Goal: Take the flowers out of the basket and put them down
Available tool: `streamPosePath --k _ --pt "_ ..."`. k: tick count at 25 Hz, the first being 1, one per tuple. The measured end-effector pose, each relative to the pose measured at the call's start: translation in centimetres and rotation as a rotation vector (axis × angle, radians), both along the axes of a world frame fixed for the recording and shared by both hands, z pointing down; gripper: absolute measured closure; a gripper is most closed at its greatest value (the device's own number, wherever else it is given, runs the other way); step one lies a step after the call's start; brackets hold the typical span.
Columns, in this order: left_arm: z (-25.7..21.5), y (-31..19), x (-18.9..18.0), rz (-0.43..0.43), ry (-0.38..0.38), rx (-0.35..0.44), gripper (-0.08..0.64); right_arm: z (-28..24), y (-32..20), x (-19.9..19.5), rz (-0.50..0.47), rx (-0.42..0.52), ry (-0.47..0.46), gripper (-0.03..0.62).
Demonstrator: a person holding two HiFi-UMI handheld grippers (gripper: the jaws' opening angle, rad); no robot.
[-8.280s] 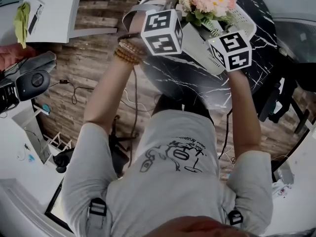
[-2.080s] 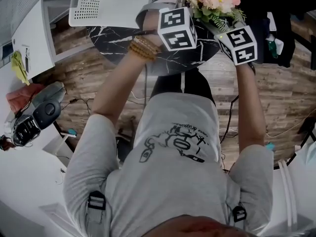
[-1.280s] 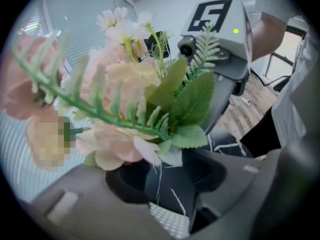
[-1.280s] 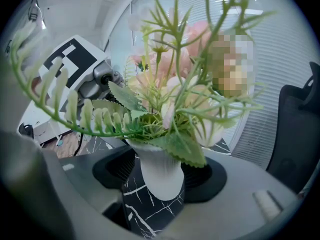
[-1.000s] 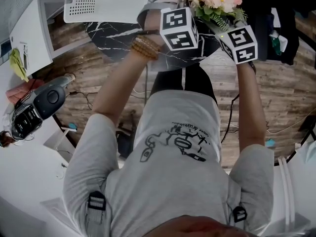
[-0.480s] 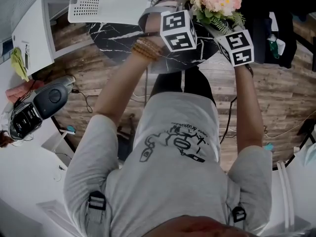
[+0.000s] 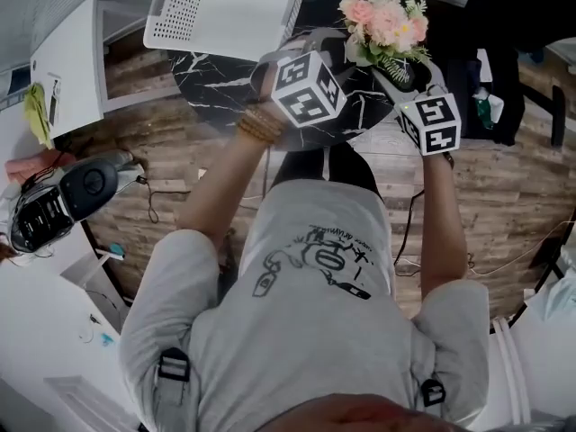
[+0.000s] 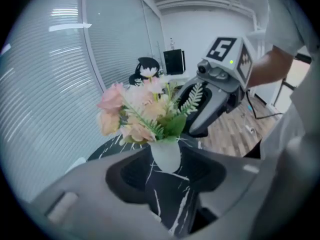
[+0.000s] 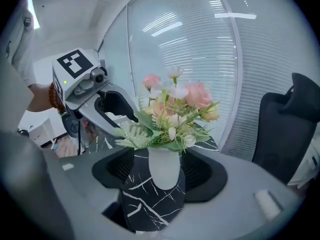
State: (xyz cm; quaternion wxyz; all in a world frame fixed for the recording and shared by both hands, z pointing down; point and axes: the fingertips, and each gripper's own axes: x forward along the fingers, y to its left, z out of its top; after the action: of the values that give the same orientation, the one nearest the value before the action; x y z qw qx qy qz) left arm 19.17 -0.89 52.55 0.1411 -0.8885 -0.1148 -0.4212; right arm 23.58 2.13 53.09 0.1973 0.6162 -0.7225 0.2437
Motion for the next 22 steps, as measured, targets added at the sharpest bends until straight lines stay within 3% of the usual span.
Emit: streamPosePath --k 4,9,15,19,22 --pt "-3.5 1.0 -1.1 -0.072 0.093 -0.073 0.375 -2.1 1.9 -0.4 0.028 0.007 -0.005 0.288" --pt "-8.9 2.6 -2.3 -0.171 0.255 -0.222 0.409 -6.2 4.3 -2.2 0.031 0.071 -0.05 0.308" --pt "-15.2 4.9 -4.8 -0.235 0.443 -0.317 0.514 -14.2 5.2 -6.1 -0.041 0.254 -0.084 0.428" --pt "-19.1 5.3 -7.3 -0.298 0.578 -0.378 0.556 -19.5 4.7 -9.3 -0.118 0.376 -0.164 0.566" --pt "-22.0 5.0 -9.3 -0.352 0.68 -0.404 0.557 -22.9 4.2 -11.9 -0.192 0.447 -0.2 0.586"
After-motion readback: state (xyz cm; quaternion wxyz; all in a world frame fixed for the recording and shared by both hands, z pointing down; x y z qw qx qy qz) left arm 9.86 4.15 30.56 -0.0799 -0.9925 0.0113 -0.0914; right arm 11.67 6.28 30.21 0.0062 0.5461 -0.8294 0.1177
